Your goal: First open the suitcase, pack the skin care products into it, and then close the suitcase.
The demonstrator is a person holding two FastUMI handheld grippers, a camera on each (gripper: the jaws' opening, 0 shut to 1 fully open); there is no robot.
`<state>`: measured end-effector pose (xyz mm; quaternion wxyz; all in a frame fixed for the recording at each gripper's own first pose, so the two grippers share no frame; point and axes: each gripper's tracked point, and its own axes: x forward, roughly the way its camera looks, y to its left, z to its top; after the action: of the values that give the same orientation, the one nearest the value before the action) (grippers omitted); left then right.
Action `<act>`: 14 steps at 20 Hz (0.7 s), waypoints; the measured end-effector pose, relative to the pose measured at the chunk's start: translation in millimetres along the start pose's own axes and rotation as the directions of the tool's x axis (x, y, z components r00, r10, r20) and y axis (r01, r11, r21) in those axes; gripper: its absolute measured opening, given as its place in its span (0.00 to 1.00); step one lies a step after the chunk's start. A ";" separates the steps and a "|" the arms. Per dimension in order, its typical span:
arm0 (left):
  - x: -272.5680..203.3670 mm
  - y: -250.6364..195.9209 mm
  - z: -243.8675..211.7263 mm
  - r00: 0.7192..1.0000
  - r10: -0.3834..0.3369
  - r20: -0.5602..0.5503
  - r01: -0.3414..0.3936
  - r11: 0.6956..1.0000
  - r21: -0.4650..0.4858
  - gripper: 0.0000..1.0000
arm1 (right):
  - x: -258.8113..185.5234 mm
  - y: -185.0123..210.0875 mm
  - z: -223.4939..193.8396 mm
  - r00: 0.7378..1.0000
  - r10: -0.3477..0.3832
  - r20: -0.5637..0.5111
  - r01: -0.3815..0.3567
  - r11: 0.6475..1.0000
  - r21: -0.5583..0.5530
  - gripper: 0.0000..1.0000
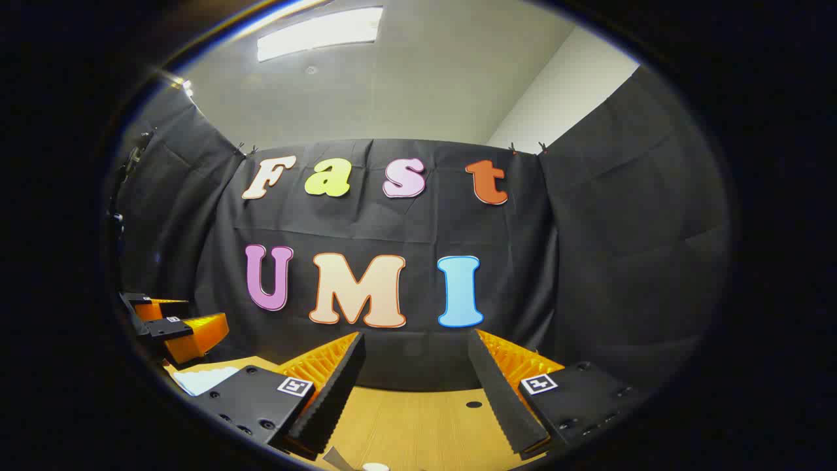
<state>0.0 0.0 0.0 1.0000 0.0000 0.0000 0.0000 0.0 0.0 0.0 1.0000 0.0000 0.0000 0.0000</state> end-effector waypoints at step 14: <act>26.8 14.1 -146.2 0.945 0.003 -0.328 0.001 1.000 0.013 0.96 | 7.2 -12.8 -57.0 0.995 -0.052 -0.089 0.051 0.999 -0.009 0.99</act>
<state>26.8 14.1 -146.2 0.9861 0.0063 0.1661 0.0007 7.2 -12.8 -57.0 0.9987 -0.0034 0.0447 -0.0256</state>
